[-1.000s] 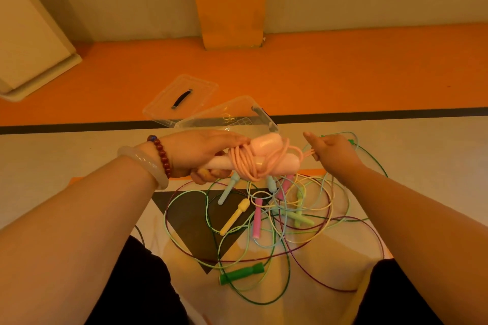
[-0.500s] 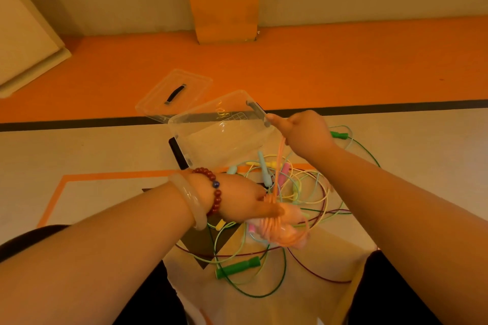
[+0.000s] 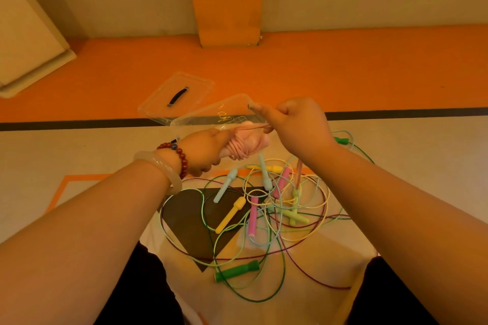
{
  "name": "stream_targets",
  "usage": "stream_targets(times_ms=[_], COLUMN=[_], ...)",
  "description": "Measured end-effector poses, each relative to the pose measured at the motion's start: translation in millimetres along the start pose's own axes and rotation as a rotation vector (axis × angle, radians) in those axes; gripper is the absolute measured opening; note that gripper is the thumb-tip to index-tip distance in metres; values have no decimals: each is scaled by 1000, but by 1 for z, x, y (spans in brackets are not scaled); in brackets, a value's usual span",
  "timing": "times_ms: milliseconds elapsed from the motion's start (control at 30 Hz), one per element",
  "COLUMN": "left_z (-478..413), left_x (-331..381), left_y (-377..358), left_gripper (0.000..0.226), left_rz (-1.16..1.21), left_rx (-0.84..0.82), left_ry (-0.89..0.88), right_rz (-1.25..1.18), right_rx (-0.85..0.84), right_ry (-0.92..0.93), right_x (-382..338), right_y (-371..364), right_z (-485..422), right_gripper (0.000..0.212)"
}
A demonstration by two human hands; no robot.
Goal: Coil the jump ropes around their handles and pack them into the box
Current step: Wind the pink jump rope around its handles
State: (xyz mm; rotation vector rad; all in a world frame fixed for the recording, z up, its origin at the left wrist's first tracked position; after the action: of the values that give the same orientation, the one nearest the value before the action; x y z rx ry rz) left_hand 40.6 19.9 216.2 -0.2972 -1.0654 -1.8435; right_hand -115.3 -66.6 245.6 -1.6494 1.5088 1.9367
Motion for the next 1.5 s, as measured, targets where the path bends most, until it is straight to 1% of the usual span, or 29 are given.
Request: stream_targets(times_ms=[67,167,267,333,400,500,600,700,800,900,1000,1133,1233,1400,1500], left_z=[3,4,2,2,2,5,8,9,8,6,6,7,9,8,7], left_x=[2,6,6,6,7,7,6,6,9,9,8,8,9,7,5], left_y=[5,9,11,13,13,13,15,16,13,13,14,11,10,12,15], left_gripper=[42,47,55,55,55,57,55,48,46,48,50,55,56,47,42], left_rz=[164,256,267,272,333,490,523,524,539,585,634,702,710,680,689], left_rx=[16,83,176,239,264,238,229,256,261,245,219,140,84,146,198], left_ry=[-4,-26,-34,-20,-16,-9,-24,-4,-7,-30,-52,-65,-117,-160,-154], right_rz=[-29,-90,-101,-109,-99,23,237,479,564,636,577,475,397,406,257], right_rx=[16,2,-102,-158,-203,-247,-259,-159,-84,-77,-32,38,39,39,20], right_ry=[-21,3,20,17,45,91,159,202,226,234,268,368,360,405,358], right_x=[-1,-6,-11,-12,-12,-9,-4,1,6,14,19,26,31,36,35], right_y=[3,1,-12,-21,-27,-32,-35,-29,-24,-24,-21,-21,-22,-24,-24], right_z=[0,1,7,11,14,15,15,15,16,16,15,11,10,11,10], right_gripper=[52,54,41,29,24,21,16,15,18,18,20,14,17,24,24])
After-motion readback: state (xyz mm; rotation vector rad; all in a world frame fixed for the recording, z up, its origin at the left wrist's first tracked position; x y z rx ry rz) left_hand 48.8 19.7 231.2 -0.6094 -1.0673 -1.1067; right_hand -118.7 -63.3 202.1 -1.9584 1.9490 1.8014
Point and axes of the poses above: each hand's wrist, its own z-axis away from the middle knuckle, its own y-axis out of the back of the hand, x = y × z, the point moved 2 cm from there along -z, towards the middle knuckle, and after that the axes turned 6 degrees about -x, right-handed, at the moved point
